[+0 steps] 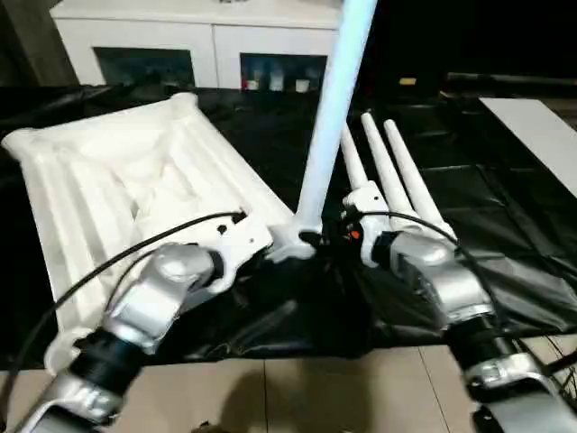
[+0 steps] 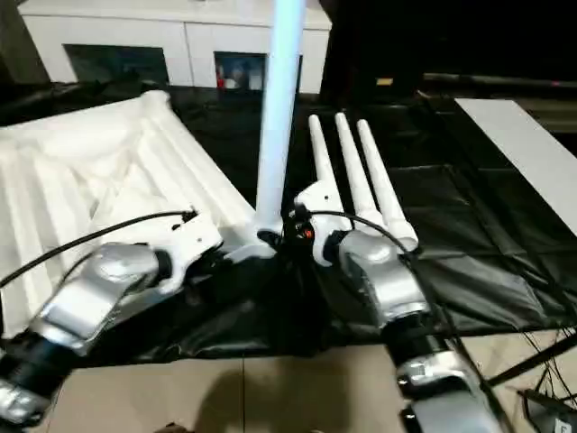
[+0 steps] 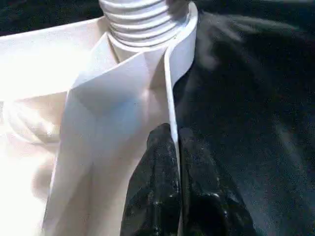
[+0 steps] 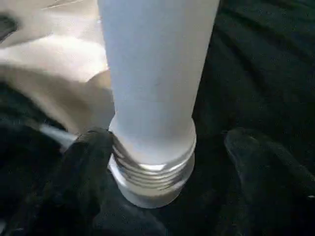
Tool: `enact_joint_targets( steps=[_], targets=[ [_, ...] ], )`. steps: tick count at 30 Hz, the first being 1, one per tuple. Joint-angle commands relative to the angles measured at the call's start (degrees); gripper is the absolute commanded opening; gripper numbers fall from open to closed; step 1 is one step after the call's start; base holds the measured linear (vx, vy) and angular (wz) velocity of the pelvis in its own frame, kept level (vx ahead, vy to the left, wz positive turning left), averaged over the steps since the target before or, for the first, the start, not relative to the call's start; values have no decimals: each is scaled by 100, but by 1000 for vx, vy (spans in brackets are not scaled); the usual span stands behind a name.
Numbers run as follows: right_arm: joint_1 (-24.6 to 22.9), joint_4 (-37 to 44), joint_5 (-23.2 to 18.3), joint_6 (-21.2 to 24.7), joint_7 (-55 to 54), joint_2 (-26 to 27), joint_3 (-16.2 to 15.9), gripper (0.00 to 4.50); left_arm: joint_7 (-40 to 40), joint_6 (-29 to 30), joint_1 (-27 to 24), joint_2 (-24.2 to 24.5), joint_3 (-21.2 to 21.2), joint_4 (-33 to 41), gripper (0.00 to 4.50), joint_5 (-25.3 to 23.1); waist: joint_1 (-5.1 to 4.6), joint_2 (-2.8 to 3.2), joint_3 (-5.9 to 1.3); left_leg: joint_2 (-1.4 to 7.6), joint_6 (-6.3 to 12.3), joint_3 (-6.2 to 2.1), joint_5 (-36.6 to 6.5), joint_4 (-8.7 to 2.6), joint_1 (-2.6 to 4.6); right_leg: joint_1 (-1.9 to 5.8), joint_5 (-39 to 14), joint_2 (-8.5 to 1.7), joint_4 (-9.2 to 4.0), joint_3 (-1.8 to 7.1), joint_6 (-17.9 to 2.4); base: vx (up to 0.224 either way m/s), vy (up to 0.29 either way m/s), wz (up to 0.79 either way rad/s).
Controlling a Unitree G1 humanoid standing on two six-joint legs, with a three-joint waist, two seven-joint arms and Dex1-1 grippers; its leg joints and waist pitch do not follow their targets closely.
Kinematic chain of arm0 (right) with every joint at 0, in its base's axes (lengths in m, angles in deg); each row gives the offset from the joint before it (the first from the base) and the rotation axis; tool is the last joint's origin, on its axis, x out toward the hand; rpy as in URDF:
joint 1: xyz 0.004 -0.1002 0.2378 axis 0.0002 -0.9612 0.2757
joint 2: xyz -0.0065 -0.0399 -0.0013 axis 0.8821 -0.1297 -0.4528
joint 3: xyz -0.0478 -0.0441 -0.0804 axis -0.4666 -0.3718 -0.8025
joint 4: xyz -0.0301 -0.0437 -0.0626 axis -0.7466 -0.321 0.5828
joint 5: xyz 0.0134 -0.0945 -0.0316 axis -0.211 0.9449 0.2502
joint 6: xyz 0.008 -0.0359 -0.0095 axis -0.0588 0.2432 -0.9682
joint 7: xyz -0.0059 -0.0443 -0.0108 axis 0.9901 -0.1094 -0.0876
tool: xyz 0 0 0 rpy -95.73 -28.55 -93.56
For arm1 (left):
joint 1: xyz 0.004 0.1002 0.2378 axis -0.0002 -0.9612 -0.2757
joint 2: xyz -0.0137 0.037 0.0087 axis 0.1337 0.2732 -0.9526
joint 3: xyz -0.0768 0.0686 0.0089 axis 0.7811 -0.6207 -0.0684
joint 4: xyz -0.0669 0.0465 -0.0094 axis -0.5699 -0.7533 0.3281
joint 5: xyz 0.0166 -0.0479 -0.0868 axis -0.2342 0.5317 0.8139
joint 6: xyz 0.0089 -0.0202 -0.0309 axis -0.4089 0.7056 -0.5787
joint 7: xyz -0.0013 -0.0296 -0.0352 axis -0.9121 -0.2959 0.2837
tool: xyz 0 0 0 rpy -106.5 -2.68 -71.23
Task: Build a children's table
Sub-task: Rotate leg to tighten
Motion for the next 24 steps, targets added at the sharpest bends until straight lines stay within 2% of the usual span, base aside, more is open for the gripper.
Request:
enact_joint_targets(
  steps=[1,2,6,11,16,17,19,24],
  targets=[
    [-184,87,-95,-9,534,-296,81,399,541,-286,-54,167,-282,294,0,61,-3,69,-377,136,339,6,-430,-335,103,321,633,-375,-311,284,-1377,0,0,0],
    [-219,134,-168,-30,700,-333,66,399,618,-294,-57,193,-278,321,0,106,42,68,-378,152,320,8,-496,-339,126,321,563,-381,-321,284,-1378,0,0,0],
    [-283,219,-370,-50,948,-374,-20,399,804,-393,-47,228,-251,346,0,168,59,49,-355,157,170,9,-728,-370,123,318,117,-404,-351,285,-1360,0,0,0],
    [-308,106,-266,-84,1046,-308,-64,366,833,-494,-4,248,-248,283,0,169,60,52,-355,154,74,1,-820,-380,120,313,-116,-408,-371,283,-1281,0,0,0],
    [-339,8,-209,-161,1180,-325,-175,326,860,-519,28,227,-224,229,0,150,62,39,-360,149,82,1,-735,-372,105,317,-47,-409,-361,285,-1265,0,0,0],
    [-348,-1,-202,-168,1203,-327,-197,305,862,-522,30,230,-223,225,0,146,60,38,-363,148,94,0,-714,-370,107,318,-10,-404,-355,283,-1270,0,0,0],
    [-347,-22,-191,-179,1203,-326,-209,305,857,-524,33,231,-219,219,0,143,62,38,-365,147,102,3,-701,-366,109,317,1,-407,-356,285,-1281,0,0,0],
    [-355,-91,-136,-181,1214,-324,-227,272,848,-558,36,252,-213,169,0,115,62,20,-361,146,122,6,-700,-365,107,317,-28,-404,-359,283,-1279,0,0,0]
  ],
)
